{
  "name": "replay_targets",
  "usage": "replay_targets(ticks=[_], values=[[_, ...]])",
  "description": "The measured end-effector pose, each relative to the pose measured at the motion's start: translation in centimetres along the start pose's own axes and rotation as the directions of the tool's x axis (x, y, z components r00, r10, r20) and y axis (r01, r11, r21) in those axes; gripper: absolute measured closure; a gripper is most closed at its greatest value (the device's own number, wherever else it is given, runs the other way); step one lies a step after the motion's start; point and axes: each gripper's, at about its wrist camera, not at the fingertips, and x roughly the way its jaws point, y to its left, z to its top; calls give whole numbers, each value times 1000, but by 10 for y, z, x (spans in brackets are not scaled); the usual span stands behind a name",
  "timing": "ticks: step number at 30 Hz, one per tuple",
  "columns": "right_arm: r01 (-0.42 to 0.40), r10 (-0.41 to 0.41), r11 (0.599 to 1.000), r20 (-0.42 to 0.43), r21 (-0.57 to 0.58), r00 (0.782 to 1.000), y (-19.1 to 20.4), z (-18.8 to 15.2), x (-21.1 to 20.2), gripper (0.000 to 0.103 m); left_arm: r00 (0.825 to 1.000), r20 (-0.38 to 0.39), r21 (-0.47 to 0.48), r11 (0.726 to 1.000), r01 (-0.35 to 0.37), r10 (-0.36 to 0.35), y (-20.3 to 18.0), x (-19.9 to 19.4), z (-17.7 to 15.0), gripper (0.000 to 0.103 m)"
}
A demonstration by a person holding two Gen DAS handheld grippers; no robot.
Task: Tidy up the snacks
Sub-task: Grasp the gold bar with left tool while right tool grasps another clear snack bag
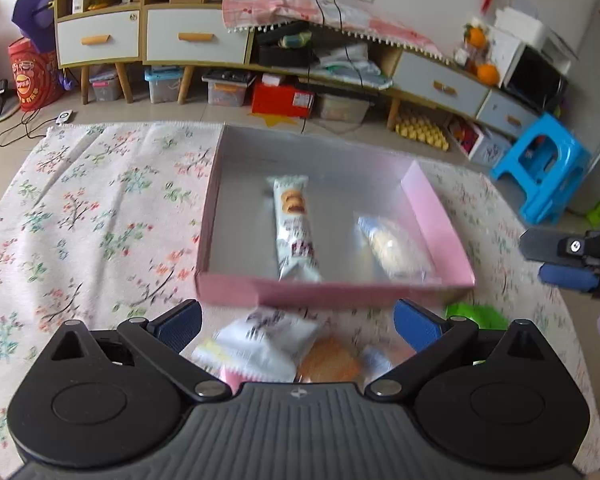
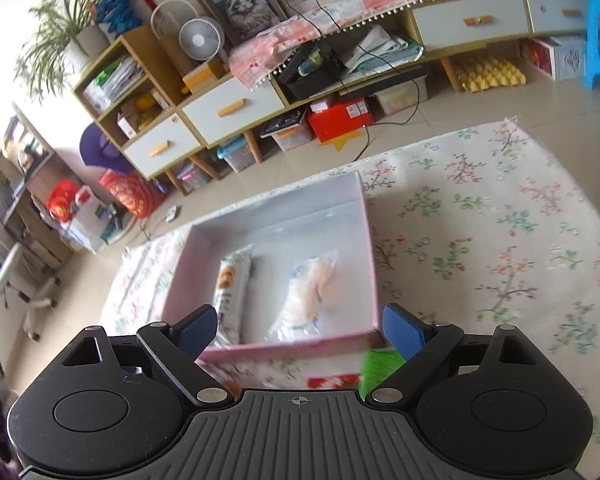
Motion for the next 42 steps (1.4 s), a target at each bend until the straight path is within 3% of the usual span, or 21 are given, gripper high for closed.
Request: replay_targets(ticks=[15, 21, 25, 28, 33, 41, 42], values=[[84, -101, 982, -95, -168, 990, -5, -47, -5, 10, 989, -137, 55, 997, -52, 59, 13, -19, -46, 0], [42, -60, 994, -181, -101, 982, -1, -63, -3, 10, 966, -243, -30, 995, -94, 84, 26, -15, -59, 1], [42, -50, 998, -184, -50, 982, 7, -61, -5, 10, 957, -280, -111, 988, -108, 73, 32, -11, -67, 1], [38, -40, 999, -189, -14, 981, 14, -60, -4, 10, 953, -294, -148, 982, -120, 72, 34, -9, -72, 6], [-40, 33, 999, -224, -28, 974, 37, -65, 1, 10, 942, -322, -176, 972, -154, 91, 37, -5, -79, 17], [-72, 47, 995, -307, -71, 951, 63, -81, 32, 10, 949, -292, -155, 972, -174, 123, 37, -11, -85, 29], [-67, 42, 995, -312, -68, 949, 64, -82, 36, 11, 949, -287, -140, 974, -176, 130, 36, -12, -85, 34]])
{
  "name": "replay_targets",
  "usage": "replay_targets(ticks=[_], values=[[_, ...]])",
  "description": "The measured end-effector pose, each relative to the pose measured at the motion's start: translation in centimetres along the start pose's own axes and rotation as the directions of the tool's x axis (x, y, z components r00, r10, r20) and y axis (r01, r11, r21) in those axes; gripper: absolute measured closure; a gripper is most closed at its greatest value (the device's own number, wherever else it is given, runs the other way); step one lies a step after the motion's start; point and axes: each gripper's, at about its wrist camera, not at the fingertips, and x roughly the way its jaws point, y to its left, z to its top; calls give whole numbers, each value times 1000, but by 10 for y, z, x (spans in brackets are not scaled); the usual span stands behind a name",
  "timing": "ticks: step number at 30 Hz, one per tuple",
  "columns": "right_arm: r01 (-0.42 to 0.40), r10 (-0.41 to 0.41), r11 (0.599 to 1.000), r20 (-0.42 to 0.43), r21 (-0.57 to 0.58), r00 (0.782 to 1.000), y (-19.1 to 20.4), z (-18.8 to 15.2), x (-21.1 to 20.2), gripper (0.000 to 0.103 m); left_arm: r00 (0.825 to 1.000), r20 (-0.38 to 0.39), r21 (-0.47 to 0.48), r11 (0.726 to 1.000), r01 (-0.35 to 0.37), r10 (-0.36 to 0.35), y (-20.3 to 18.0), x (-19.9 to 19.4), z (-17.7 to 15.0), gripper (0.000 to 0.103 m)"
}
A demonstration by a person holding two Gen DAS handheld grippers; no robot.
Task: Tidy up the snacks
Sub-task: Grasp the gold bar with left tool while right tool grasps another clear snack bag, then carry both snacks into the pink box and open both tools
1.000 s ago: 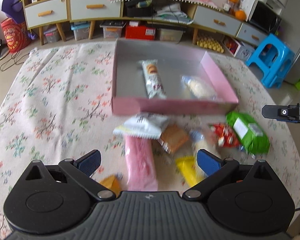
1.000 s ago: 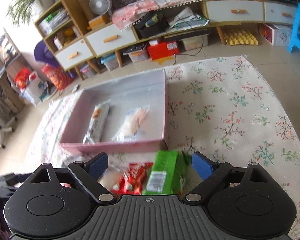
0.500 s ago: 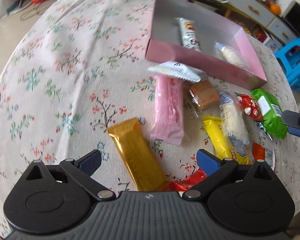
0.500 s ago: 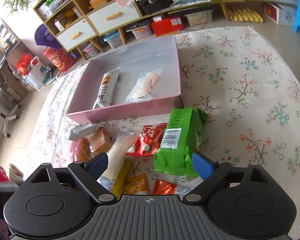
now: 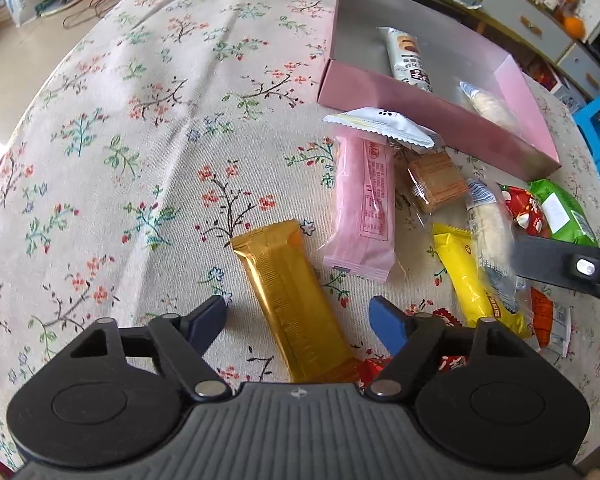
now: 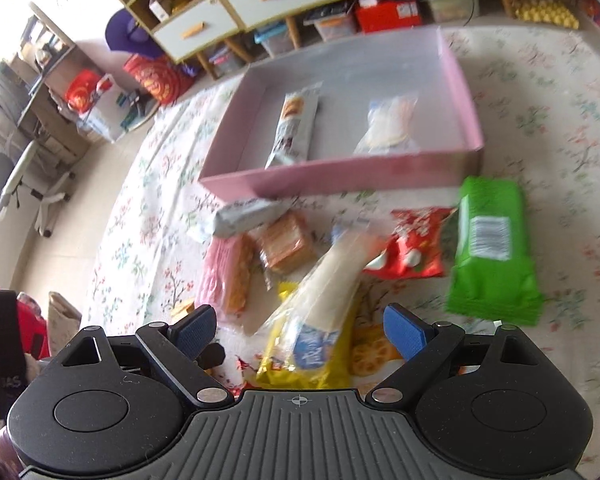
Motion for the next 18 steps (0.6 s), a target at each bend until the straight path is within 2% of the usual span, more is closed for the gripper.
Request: replay_targets(ticks=[3, 7, 10, 12, 13, 15, 18], values=[[39, -39, 999, -2, -5, 999, 4, 1, 9, 11, 1000, 12, 59, 998, -28, 27, -1, -2, 0, 50], [77, -77, 997, 12, 0, 997, 7, 2, 13, 15, 999, 19, 115, 992, -45, 43, 2, -5, 0, 64], [100, -100, 995, 16, 4, 995, 7, 5, 15, 27, 999, 23, 120, 992, -45, 43, 7, -7, 1, 70], [117, -117, 993, 11, 11, 993, 7, 6, 18, 41, 998, 34, 126, 990, -60, 56, 9, -9, 0, 72], [131, -131, 991, 9, 14, 991, 6, 6, 19, 45, 998, 39, 130, 990, -62, 58, 9, -7, 1, 73], [160, -160, 987, 5, 13, 987, 5, 6, 22, 61, 997, 45, 144, 987, -64, 58, 10, -9, 1, 75], [155, -155, 988, 4, 21, 988, 2, 7, 19, 66, 998, 43, 141, 989, -53, 47, 11, -8, 2, 76]])
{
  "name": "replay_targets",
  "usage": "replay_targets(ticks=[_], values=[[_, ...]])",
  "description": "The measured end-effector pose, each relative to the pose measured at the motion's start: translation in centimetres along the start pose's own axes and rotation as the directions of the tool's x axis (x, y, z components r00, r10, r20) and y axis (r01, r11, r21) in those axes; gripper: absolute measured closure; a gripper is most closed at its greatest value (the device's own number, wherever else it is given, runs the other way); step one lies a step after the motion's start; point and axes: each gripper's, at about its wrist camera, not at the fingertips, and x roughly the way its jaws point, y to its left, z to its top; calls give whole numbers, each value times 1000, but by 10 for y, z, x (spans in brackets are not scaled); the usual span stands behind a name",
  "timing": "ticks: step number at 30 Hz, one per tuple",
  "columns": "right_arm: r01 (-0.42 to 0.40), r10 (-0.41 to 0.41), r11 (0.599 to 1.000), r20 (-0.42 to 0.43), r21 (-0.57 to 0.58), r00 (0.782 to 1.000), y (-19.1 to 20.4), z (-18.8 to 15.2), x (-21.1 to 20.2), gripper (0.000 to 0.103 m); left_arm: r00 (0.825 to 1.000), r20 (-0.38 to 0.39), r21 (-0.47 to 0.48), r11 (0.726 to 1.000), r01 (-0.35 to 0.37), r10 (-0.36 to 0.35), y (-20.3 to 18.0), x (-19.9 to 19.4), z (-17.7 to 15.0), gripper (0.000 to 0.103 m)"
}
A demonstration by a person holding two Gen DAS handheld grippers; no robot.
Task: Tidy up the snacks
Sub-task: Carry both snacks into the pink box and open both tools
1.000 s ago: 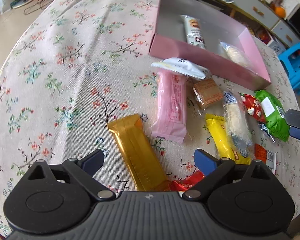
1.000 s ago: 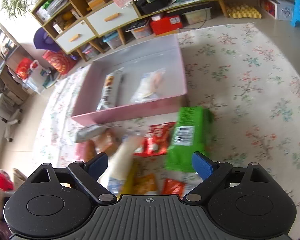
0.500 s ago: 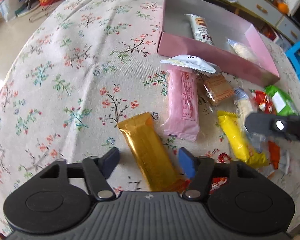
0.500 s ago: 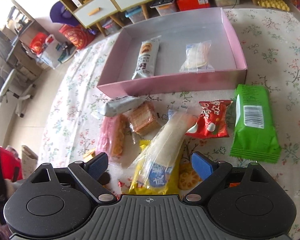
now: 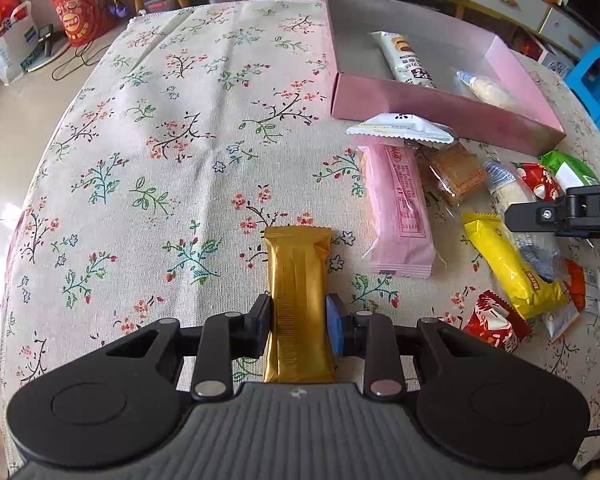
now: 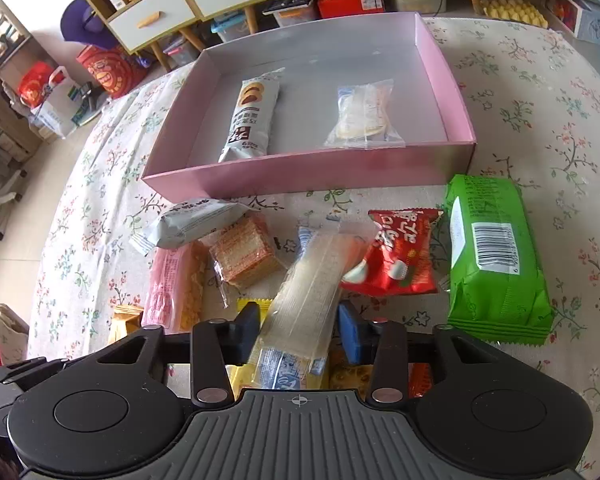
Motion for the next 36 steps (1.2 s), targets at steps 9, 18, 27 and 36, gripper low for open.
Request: replay_targets(ticks=[9, 18, 27, 36], values=[[-81, 81, 996, 4, 44, 997, -12, 6, -22, 76, 998, 20, -84, 995, 59, -57, 12, -9, 9, 77], [-149, 148, 985, 13, 86, 989, -17, 11, -38, 81, 992, 81, -132, 985, 108, -98, 18, -25, 22, 77], [-188, 185, 976, 38, 113, 982, -20, 18, -49, 83, 979, 156, -126, 980, 153, -133, 10, -38, 41, 77], [-273, 260, 944, 93, 185, 961, -30, 32, -64, 83, 956, 216, -120, 967, 227, -198, 3, -38, 60, 77]])
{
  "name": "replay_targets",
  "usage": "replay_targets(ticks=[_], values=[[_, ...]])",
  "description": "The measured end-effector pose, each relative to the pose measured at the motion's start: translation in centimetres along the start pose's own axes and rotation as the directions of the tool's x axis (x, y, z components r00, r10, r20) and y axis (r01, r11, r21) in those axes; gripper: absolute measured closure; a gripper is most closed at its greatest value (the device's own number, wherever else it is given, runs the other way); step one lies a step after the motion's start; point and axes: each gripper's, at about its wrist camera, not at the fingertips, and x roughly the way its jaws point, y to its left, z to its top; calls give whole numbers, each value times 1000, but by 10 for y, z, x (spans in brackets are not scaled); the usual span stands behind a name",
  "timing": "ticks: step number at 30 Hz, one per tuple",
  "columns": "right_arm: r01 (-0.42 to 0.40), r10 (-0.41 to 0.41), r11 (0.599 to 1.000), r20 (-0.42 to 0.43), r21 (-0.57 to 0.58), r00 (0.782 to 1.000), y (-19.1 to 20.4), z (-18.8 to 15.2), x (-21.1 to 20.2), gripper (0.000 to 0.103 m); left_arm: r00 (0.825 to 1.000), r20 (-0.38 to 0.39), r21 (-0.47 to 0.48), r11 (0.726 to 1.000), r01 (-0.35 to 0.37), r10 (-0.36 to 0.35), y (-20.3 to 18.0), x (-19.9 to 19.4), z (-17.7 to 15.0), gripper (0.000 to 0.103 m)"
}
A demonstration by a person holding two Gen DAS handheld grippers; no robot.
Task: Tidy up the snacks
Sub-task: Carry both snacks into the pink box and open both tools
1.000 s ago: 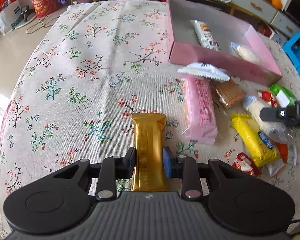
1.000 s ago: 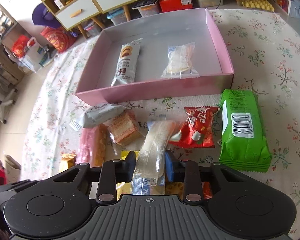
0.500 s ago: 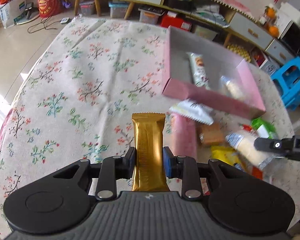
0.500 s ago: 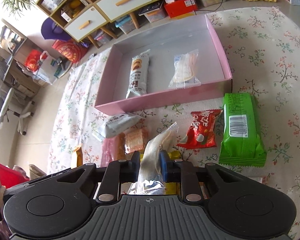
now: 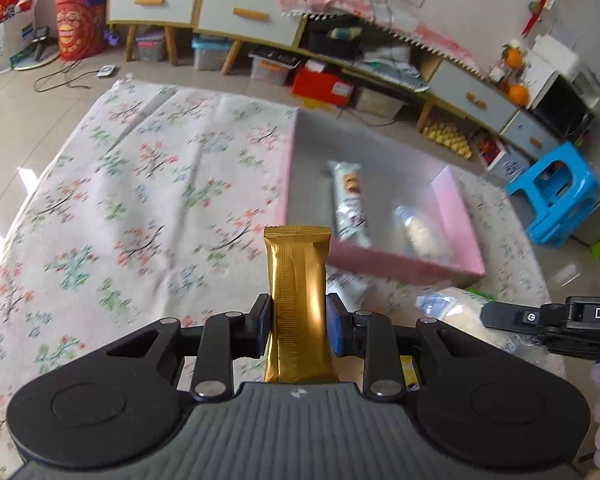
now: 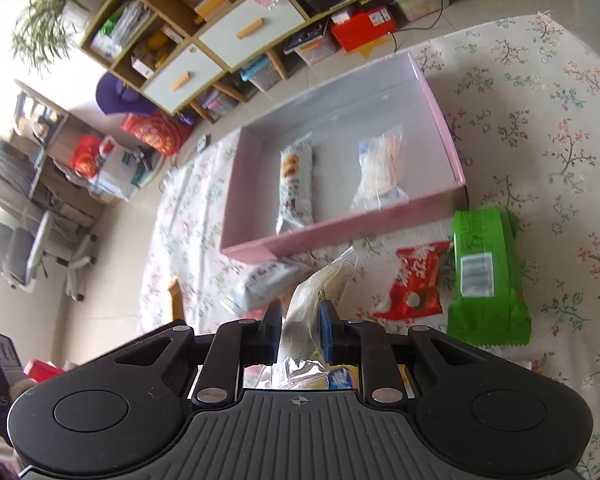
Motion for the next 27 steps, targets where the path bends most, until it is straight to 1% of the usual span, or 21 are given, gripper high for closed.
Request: replay_targets(ticks=[6, 8, 14, 18, 21, 25, 27], values=[[-96, 92, 993, 56, 68, 994, -6, 16, -4, 83, 998, 48, 4, 999, 42, -42, -10, 15, 14, 77], [-113, 106, 990, 80, 90, 991, -9, 23, 0, 83, 997, 62, 14, 999, 47, -47, -12, 23, 19, 77], [-99, 84, 989, 130, 114, 988, -21, 44, 26, 83, 995, 99, 43, 999, 12, -16, -18, 50, 33, 77], [-103, 84, 986, 148, 129, 985, -30, 54, 44, 83, 994, 107, 47, 999, 21, -26, -21, 62, 39, 77], [-102, 81, 986, 157, 130, 984, -34, 59, 56, 83, 993, 116, 59, 998, -4, -3, -26, 71, 43, 77], [-95, 69, 987, 187, 132, 980, -37, 62, 65, 83, 993, 111, 53, 997, -52, 46, -31, 82, 46, 77], [-101, 72, 984, 196, 144, 978, -38, 63, 69, 83, 992, 109, 48, 997, -64, 58, -32, 86, 46, 77]])
